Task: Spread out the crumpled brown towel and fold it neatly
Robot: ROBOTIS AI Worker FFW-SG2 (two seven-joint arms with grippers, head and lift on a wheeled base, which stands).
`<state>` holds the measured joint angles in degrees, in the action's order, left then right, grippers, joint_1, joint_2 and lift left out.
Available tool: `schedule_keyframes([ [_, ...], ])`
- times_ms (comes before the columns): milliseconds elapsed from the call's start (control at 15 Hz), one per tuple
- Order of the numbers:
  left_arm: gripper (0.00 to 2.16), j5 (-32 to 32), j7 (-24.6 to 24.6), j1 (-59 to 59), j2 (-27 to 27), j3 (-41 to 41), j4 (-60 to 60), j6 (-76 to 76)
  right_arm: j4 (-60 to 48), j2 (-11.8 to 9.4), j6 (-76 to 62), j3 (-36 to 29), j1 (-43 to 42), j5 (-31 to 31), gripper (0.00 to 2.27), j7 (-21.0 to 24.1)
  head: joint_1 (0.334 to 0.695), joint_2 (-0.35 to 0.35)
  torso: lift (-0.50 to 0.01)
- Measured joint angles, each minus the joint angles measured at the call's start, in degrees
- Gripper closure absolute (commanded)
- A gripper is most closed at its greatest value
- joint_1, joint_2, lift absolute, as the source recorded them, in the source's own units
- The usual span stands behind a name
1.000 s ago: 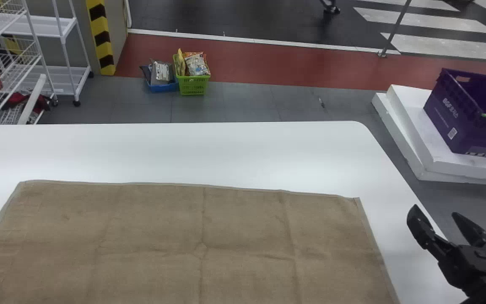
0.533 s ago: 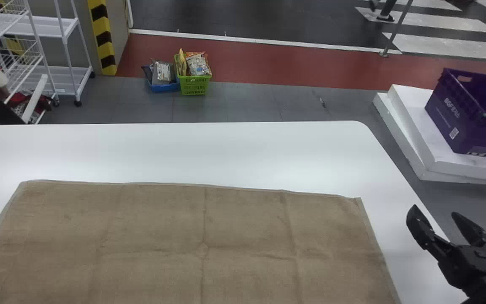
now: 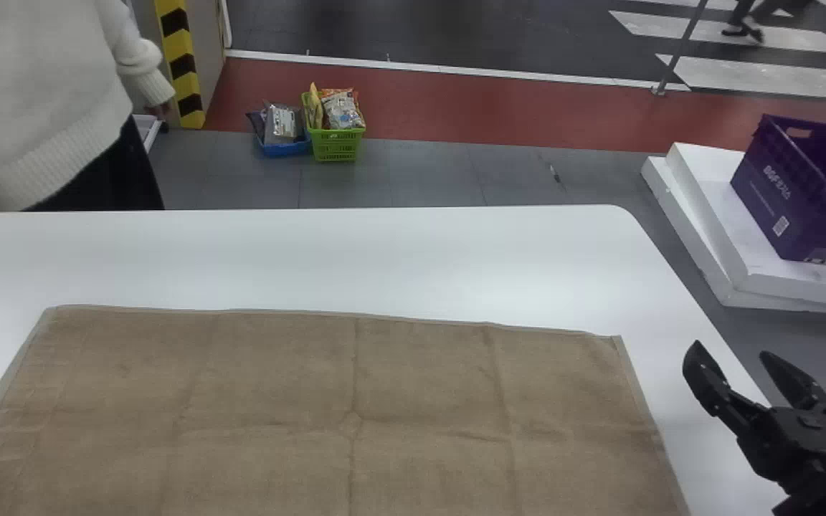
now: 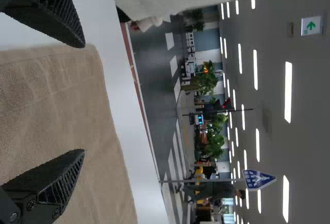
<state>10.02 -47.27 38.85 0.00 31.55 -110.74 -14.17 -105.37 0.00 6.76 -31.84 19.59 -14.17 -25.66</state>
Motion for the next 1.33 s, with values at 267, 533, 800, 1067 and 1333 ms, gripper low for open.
schedule_keyframes([
  [267, 0.09, 0.0, -0.1, 0.0, 0.0, 0.1, 0.0, 0.1, 0.4, 0.0, 1.9, 1.9, -3.0, 2.8, 0.09, 0.1, 0.695, -0.111, -0.128],
  [533, 0.09, 0.0, -0.5, 0.1, 0.0, 0.1, 0.0, 0.1, 4.7, 0.0, 5.3, 4.3, -7.8, 4.9, 0.14, -0.1, 0.695, -0.084, -0.128],
  [800, 0.09, 0.6, -0.7, 0.4, 0.0, 0.3, -0.1, 0.1, 8.5, 0.0, 7.0, 6.0, -10.8, 6.9, 0.15, -0.2, 0.695, -0.049, -0.128],
  [1067, 0.09, 0.6, -0.9, 0.4, 0.0, 0.4, -0.1, 0.1, 12.0, -0.3, 10.4, 6.3, -13.3, 8.1, 0.15, -0.2, 0.695, -0.042, -0.128],
  [1333, 0.09, 0.6, -1.0, 0.4, 0.0, 0.4, -0.2, 0.1, 12.4, -0.7, 14.8, 6.5, -14.1, 8.3, 0.16, -1.1, 0.695, -0.035, -0.128],
])
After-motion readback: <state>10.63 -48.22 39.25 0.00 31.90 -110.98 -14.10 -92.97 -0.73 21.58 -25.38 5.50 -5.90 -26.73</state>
